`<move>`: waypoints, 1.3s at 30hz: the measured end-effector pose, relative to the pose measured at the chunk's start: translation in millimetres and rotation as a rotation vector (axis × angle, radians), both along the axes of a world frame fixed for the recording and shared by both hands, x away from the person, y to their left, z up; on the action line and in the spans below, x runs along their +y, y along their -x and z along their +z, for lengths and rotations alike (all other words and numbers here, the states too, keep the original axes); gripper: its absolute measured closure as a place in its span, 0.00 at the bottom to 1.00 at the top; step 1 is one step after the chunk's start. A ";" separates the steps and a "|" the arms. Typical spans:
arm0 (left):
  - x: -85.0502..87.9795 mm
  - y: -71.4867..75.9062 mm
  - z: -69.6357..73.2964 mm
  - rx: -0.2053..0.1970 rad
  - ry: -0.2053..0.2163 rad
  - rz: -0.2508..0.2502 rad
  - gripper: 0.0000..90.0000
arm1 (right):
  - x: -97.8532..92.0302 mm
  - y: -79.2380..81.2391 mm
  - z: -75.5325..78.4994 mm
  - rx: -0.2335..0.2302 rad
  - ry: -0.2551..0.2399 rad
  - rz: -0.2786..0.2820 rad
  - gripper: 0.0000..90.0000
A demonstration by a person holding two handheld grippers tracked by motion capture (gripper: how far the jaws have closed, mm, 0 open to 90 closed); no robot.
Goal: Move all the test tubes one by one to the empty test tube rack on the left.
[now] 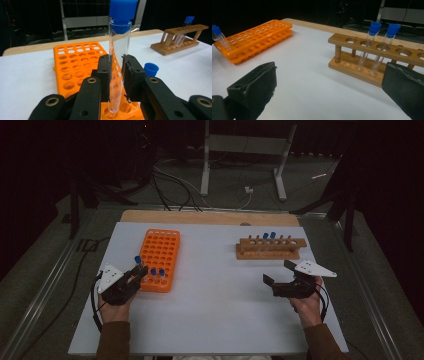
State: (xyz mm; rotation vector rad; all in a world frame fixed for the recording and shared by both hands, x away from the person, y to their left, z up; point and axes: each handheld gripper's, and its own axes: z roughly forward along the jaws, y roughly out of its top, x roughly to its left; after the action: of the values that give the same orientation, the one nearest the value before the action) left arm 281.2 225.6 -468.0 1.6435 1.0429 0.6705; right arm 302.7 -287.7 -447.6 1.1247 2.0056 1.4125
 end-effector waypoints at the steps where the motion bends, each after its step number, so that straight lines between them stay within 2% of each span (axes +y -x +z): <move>1: -0.5 -1.1 -2.0 0.005 0.002 -0.004 0.87 | 0.0 0.1 0.1 0.000 -0.002 -0.001 0.00; 10: -4.4 -6.3 -14.4 0.067 -0.059 -0.025 0.87 | 0.0 0.6 0.2 0.000 -0.002 0.003 0.00; 16: -9.7 -10.9 -23.6 0.156 -0.154 -0.036 0.87 | -1.3 0.9 0.5 0.000 -0.005 0.003 0.00; 19: -11.5 -13.4 -24.1 0.181 -0.171 -0.031 0.87 | -0.7 1.0 0.4 -0.001 -0.004 0.004 0.00; 21: -13.5 -14.8 -26.1 0.205 -0.201 -0.030 0.87 | -0.3 1.0 0.3 -0.001 -0.004 0.006 0.00; 26: -12.9 -15.2 -26.3 0.210 -0.187 -0.027 0.87 | 0.6 1.3 0.1 0.001 -0.002 0.009 0.00; 30: -12.0 -15.0 -26.3 0.219 -0.160 -0.026 0.85 | 0.5 1.1 0.0 0.003 0.000 0.009 0.00; 33: -9.9 -14.0 -25.3 0.228 -0.154 -0.013 0.78 | 0.5 0.9 -0.1 0.003 0.000 0.009 0.00; 36: -4.6 -12.3 -24.6 0.249 -0.124 -0.004 0.69 | 0.2 0.2 -0.6 0.006 0.001 0.009 0.00; 39: -0.1 -8.1 -21.3 0.246 -0.090 -0.003 0.65 | -0.1 -0.1 -0.6 0.007 0.001 0.008 0.00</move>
State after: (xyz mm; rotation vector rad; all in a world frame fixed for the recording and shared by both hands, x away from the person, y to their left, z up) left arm 289.3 225.5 -489.3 1.8393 1.1985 0.5286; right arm 302.8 -287.8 -448.2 1.1234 2.0176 1.4130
